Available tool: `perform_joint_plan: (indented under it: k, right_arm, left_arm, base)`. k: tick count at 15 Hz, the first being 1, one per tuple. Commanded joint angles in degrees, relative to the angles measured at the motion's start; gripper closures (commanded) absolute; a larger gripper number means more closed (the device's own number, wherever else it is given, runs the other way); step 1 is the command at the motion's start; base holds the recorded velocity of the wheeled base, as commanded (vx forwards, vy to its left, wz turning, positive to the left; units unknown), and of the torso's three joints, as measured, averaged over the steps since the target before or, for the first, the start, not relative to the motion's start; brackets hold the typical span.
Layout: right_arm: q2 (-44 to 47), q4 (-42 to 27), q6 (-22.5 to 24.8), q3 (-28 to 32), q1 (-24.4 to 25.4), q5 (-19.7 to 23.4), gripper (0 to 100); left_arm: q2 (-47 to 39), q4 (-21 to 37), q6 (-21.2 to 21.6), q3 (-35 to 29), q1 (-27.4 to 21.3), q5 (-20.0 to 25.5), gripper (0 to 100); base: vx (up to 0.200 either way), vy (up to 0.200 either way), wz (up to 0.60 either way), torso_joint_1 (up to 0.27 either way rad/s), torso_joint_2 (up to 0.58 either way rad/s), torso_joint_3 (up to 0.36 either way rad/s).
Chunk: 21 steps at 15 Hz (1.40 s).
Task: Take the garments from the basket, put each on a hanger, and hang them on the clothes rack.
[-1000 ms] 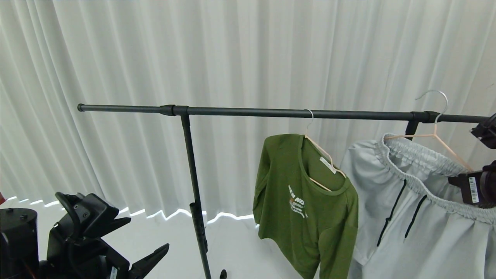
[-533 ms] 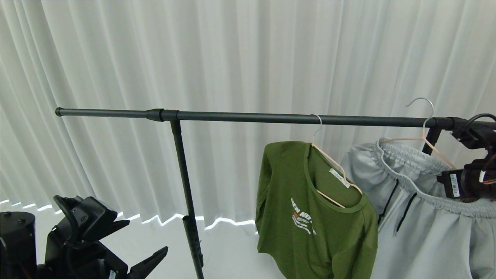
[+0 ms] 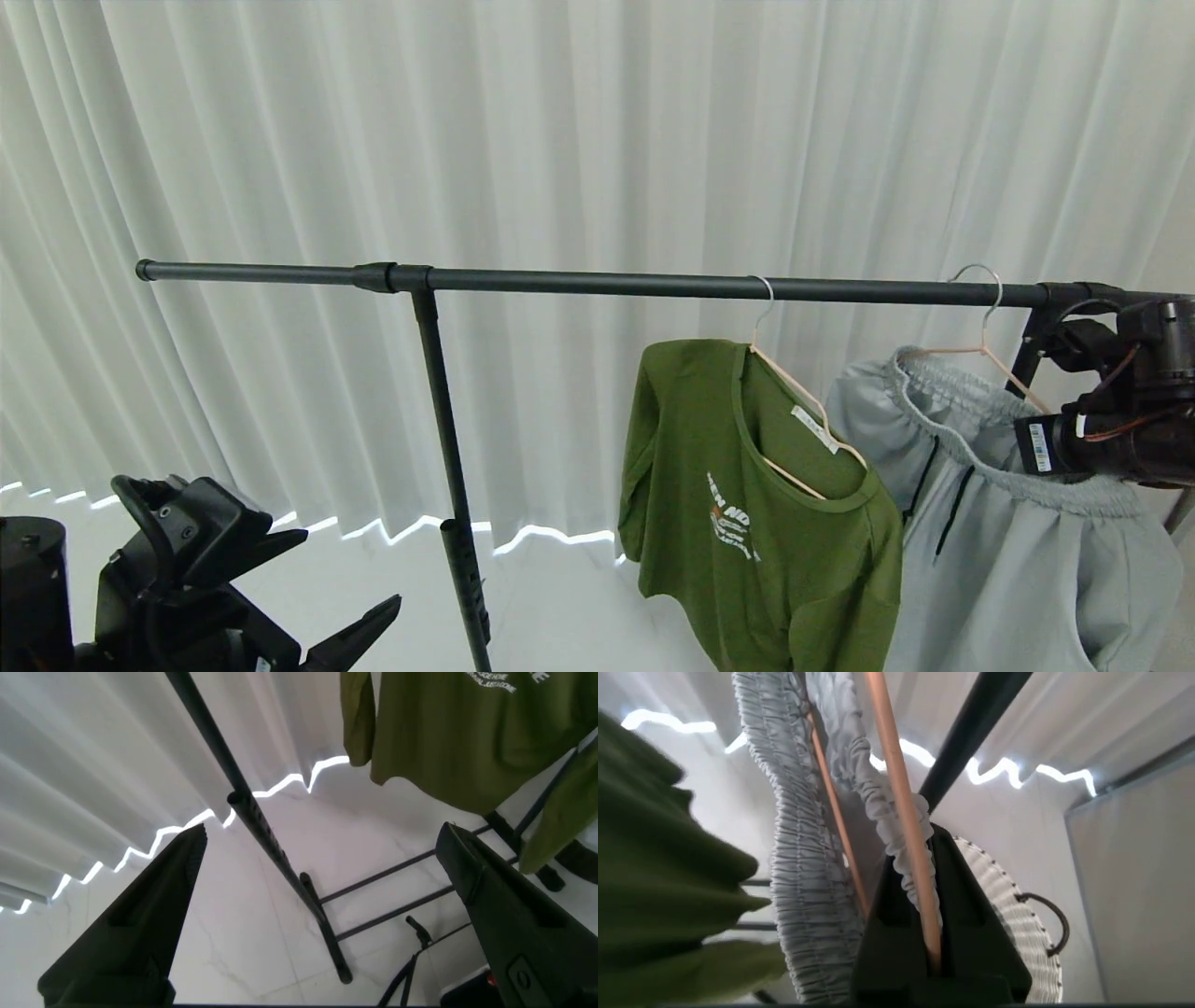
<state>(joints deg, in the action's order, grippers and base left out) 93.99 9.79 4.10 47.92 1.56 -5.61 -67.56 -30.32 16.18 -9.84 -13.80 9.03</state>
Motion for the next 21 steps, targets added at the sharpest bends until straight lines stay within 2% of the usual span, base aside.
perform_joint_plan:
  k: [1, 2, 3, 6, 9, 12, 15, 19, 21]
  right_arm:
    - [1.8, 0.6, 0.0, 0.0, 0.1, 0.0, 100]
    - [2.1, 0.9, -0.1, 0.0, 0.1, 0.0, 100]
    - [2.1, 1.2, -0.1, 0.0, 0.1, 0.0, 0]
    - [1.5, 1.2, -0.2, -0.3, 0.1, -0.1, 0]
    - [-2.8, 1.1, -0.4, -1.8, 0.2, 0.2, 0]
    - [-13.6, 1.2, -0.5, -6.1, 0.2, 2.4, 0]
    - [-22.2, 1.1, -0.3, -9.7, 0.2, 3.1, 0]
    - [-35.7, 0.5, 0.0, -17.7, -0.3, 2.8, 0]
    - [-40.4, -1.0, 0.0, -19.7, -0.4, 2.5, 0]
  left_arm:
    - [0.6, 0.0, 0.0, 0.2, -0.6, 0.0, 0]
    - [0.7, 0.0, 0.0, 0.2, -0.7, 0.0, 0]
    - [0.6, 0.0, 0.0, 0.3, -0.8, 0.0, 0]
    - [0.6, 0.0, 0.0, 0.4, -0.8, 0.0, 0]
    - [1.2, 0.0, -0.1, 0.5, -0.1, -0.5, 0]
    - [3.5, 0.0, -0.4, 1.0, -0.1, -6.5, 0]
    - [6.7, 0.0, -0.4, 1.9, -0.1, -10.4, 0]
    - [16.6, 0.3, 0.1, 3.8, 4.0, -15.7, 0]
    - [21.0, 0.5, 0.2, 4.2, 5.4, -19.3, 0]
  base:
    - [0.0, 0.0, 0.0, 0.0, 0.0, 0.0]
    - [0.0, 0.0, 0.0, 0.0, 0.0, 0.0]
    - [0.0, 0.0, 0.0, 0.0, 0.0, 0.0]
    - [0.0, 0.0, 0.0, 0.0, 0.0, 0.0]
    - [0.0, 0.0, 0.0, 0.0, 0.0, 0.0]
    - [0.0, 0.0, 0.0, 0.0, 0.0, 0.0]
    - [-0.2, 0.0, 0.0, 0.01, 0.0, 0.002]
    - [-0.2, 0.0, 0.0, -0.011, 0.0, 0.006]
    - [-0.2, 0.0, 0.0, 0.0, 0.0, -0.002]
